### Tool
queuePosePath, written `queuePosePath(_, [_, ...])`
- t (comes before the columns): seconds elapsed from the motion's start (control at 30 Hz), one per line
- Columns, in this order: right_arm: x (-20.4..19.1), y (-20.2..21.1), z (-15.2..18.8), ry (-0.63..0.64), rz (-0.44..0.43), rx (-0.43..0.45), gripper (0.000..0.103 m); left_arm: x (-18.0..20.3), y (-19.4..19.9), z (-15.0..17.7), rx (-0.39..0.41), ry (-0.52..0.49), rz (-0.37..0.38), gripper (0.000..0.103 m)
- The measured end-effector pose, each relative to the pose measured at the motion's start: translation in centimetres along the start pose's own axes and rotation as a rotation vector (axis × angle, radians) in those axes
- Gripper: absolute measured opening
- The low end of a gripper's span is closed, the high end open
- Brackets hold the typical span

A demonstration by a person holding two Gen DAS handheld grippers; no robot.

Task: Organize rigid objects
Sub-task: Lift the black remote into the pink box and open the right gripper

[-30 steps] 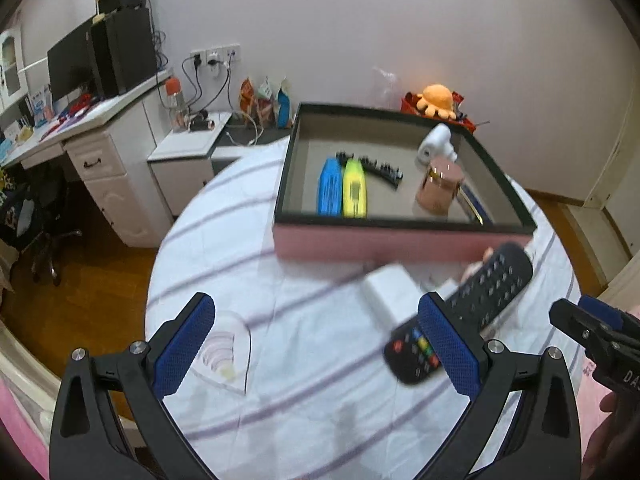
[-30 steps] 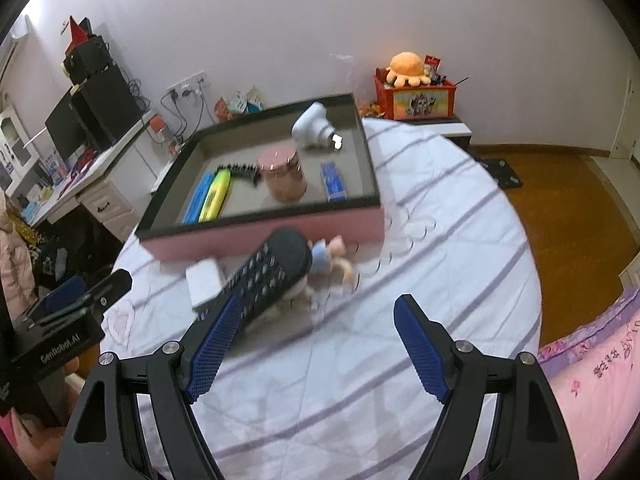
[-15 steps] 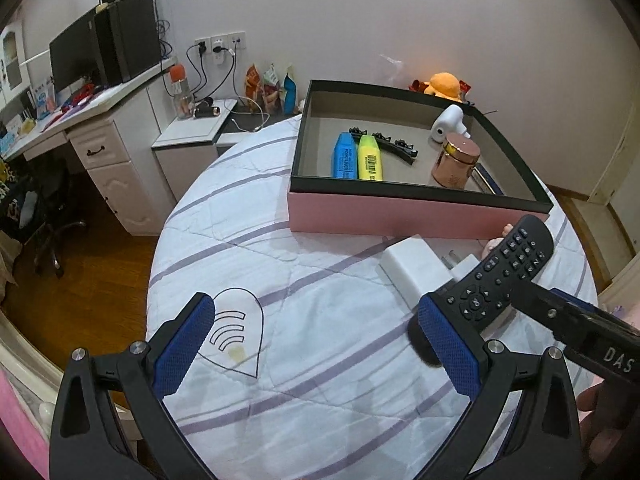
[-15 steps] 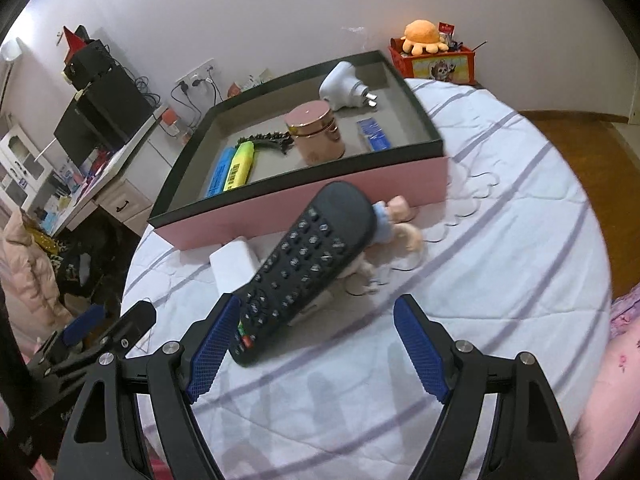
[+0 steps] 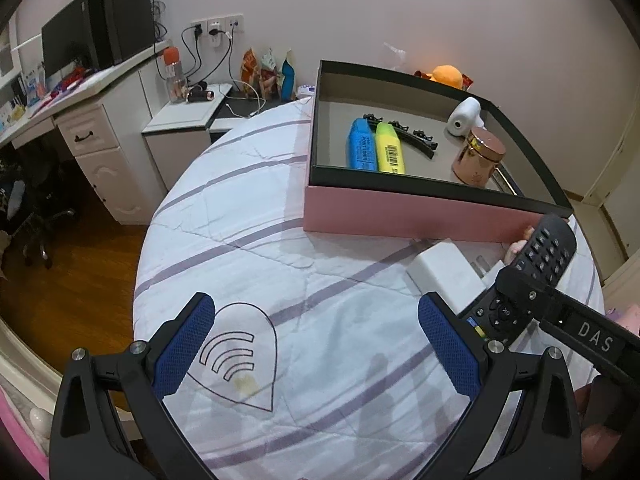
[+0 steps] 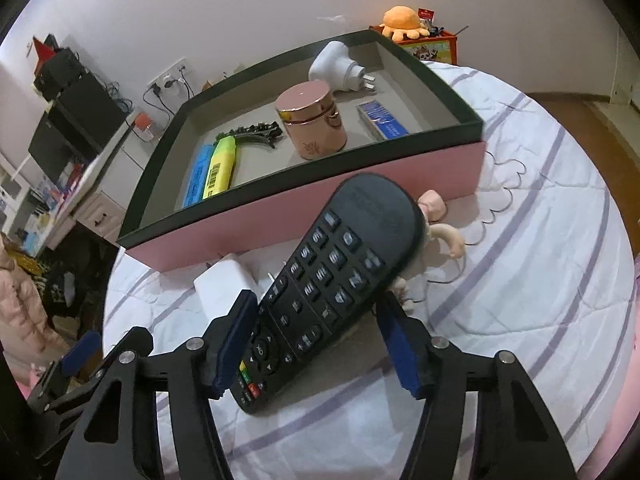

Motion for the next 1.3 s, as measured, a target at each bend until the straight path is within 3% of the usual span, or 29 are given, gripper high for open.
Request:
queuePosePath(0.3, [-1.2,0.6,0.1,0.04,-0.003,0.006,0.025,0.1,-0.8,0.0,-0.012,0.013,0.028,0.103])
queuePosePath(0.5, [-1.6,1.4,0.2,0.068,-0.031,0.004,0.015,0.4,-0.2,0.0,-0.001,0.006,0.027,0.103])
queuePosePath(0.93, [-2.7,4.3,-0.6,0.117,-0.083,0.031,0.015,1.8,1.7,-1.4,0.041,-0.019,0.012,0.103])
queuePosePath(1.3, [-5.8,2.3,-7.4,0.209,-0.115,0.044,0.015,0.9,2.4,-9.3,0.127,-0.003,-0.064,0.103])
Point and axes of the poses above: each gripper's, at about its wrist camera, not at the fingertips, and y roughly against the way its jaws point, x to its right, z to its underside, the point moved 9 cm from there along -y, roughly the way its jaws point, and after that the axes turned 15 degrees about -z, right-handed, at the moved point
